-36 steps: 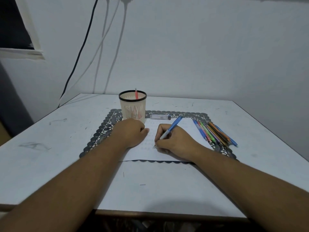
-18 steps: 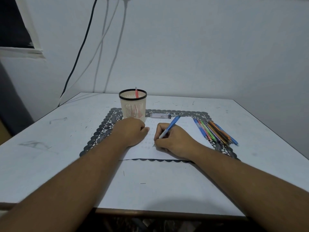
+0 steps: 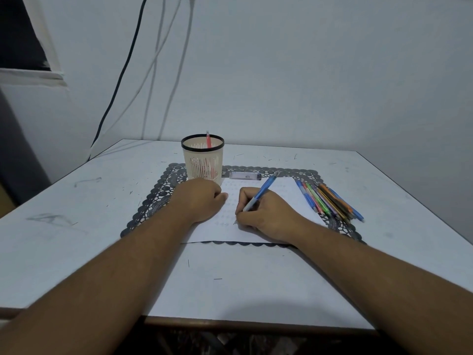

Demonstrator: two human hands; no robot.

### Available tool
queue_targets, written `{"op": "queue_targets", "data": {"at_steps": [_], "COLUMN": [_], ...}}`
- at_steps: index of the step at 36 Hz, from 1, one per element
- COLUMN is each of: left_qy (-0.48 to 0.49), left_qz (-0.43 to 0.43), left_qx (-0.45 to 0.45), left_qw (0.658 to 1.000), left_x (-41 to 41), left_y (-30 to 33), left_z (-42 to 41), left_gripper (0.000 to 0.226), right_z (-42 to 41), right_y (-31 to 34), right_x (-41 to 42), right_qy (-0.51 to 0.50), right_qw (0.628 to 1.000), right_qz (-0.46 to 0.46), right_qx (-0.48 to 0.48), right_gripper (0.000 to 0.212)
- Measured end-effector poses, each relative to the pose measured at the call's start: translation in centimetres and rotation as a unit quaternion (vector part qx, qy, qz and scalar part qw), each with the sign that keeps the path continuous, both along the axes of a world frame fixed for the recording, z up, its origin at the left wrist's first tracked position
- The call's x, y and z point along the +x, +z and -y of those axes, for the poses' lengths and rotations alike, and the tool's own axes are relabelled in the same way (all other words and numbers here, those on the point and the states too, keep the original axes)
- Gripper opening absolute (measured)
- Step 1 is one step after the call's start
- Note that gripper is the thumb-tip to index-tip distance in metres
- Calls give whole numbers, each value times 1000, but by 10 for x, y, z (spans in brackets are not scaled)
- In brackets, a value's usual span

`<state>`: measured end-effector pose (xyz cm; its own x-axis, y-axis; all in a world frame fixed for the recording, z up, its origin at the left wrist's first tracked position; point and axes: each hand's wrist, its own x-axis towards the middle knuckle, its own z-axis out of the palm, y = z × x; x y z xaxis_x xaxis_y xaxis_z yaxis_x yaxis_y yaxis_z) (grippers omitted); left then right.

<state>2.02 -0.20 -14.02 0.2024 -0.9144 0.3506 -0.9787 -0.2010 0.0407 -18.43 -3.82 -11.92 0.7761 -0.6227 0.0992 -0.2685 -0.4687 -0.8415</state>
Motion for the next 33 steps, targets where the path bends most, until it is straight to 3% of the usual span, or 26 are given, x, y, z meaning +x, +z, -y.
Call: {"op": "queue_targets", "data": {"at_steps": [18,33], "left_qy": [-2,-6], "left_qz": [-3,-9], "left_qx": [-5,-2], "left_qw": [1000,1000], "left_x": [0,3], "left_y": [0,-1], "left_z": [-1,1], "left_gripper": [49,49], "right_z": [2,-1], "right_y": [2,2], "right_x": [-9,-5], "right_qy": [-18,-16], "right_qw": [999,1000], "right_qz": [29,7], "right_qx": [26,-9], "right_gripper": [19,24]}}
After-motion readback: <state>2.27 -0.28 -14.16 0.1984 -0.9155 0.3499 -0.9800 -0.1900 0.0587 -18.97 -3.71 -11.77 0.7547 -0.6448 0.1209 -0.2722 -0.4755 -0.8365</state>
